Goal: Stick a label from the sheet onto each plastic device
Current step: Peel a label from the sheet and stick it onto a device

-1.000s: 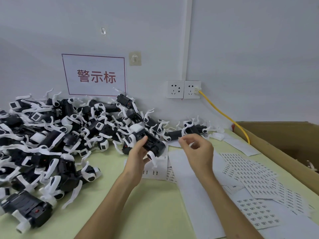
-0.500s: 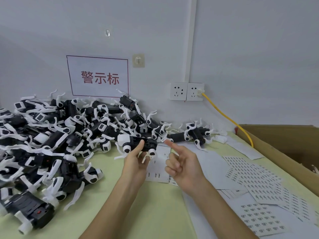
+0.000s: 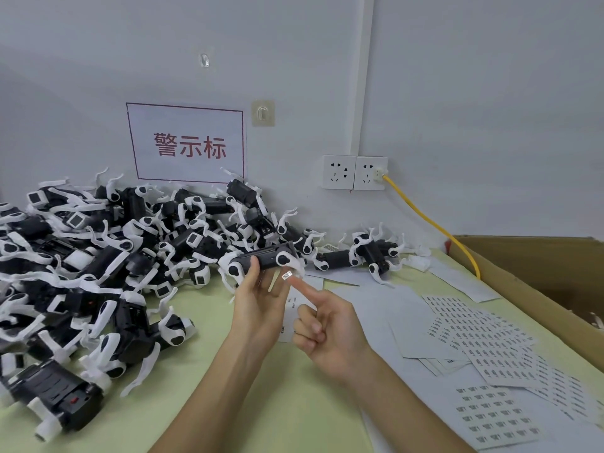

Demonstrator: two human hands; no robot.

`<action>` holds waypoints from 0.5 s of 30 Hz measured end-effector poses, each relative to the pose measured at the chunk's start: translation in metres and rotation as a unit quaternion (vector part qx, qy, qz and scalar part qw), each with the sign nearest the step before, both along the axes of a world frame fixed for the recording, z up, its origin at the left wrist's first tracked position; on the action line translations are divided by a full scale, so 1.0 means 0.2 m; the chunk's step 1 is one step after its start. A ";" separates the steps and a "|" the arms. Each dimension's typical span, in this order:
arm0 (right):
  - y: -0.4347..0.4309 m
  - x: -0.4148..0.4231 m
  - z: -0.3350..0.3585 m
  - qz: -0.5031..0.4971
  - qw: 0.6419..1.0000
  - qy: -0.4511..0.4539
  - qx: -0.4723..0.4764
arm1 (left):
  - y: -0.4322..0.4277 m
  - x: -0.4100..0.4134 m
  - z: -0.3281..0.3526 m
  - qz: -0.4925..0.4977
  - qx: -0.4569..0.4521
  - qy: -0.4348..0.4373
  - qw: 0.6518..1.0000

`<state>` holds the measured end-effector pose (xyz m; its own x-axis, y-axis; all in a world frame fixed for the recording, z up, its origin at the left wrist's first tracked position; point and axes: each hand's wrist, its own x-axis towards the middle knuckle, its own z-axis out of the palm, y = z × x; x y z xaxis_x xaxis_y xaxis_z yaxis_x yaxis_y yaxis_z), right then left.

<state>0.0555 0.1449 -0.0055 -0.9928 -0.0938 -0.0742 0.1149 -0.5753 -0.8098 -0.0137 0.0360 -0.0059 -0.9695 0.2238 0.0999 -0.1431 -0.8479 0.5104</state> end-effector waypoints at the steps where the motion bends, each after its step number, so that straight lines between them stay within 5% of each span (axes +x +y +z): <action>1: 0.00 0.00 0.00 0.005 1.000 0.003 -0.004 | 0.01 0.00 0.00 0.002 -0.009 0.006 1.000; 15: -0.03 0.01 -0.01 0.015 0.998 0.013 -0.066 | 0.05 0.06 0.00 -0.060 -0.032 -0.059 0.996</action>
<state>0.0571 0.1391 -0.0070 -0.9908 -0.1312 -0.0340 0.1143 -0.6743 -0.7296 -0.0021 0.0451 -0.0055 -0.9393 0.3416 -0.0320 -0.3047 -0.7877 0.5355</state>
